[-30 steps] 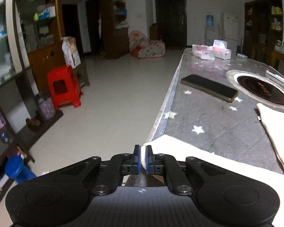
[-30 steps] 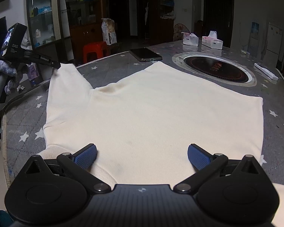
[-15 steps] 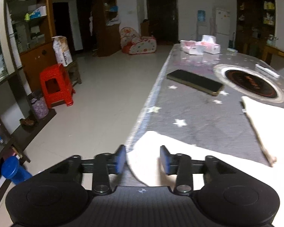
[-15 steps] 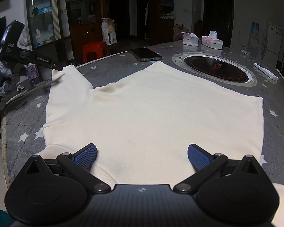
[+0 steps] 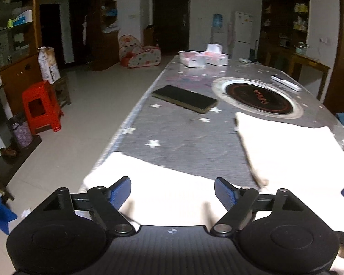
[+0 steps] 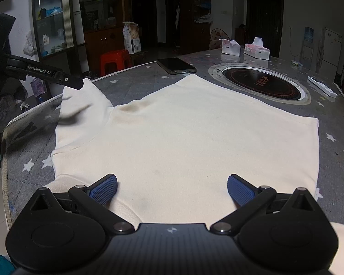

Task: Fold clothes

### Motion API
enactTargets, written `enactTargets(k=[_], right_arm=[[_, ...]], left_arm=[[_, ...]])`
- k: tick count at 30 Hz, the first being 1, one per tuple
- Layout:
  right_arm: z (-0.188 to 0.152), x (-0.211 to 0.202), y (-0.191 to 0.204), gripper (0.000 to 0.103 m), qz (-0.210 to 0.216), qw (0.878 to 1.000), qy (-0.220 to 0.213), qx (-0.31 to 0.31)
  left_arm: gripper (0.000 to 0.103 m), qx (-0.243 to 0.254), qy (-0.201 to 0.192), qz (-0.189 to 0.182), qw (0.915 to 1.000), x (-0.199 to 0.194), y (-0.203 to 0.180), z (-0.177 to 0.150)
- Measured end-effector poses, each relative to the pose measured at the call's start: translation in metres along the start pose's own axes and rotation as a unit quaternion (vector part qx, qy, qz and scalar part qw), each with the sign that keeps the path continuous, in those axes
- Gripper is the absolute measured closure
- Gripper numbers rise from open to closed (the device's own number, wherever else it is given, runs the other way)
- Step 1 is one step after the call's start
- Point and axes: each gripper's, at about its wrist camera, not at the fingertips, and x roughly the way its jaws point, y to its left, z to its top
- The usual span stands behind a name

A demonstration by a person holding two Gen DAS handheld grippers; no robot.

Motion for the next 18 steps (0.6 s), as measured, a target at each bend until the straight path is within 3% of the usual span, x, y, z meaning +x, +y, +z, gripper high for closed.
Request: enactTargets(k=[7, 13, 18], right_arm=[[0.006, -0.018, 0.000, 0.000, -0.015, 1.000, -0.001, 0.020], [-0.005, -0.050, 0.001, 0.000, -0.064, 0.998, 0.001, 0.004], [-0.023, -0.062, 0.004, 0.000, -0.078, 0.997, 0.015, -0.003]], left_arm=[[0.010, 0.013, -0.006, -0.029, 0.9995, -0.011, -0.029, -0.001], [0.010, 0.058, -0.018, -0.073, 0.9955, -0.022, -0.069, -0.006], [0.011, 0.128, -0.027, -0.104, 0.9860, -0.027, -0.111, -0.022]])
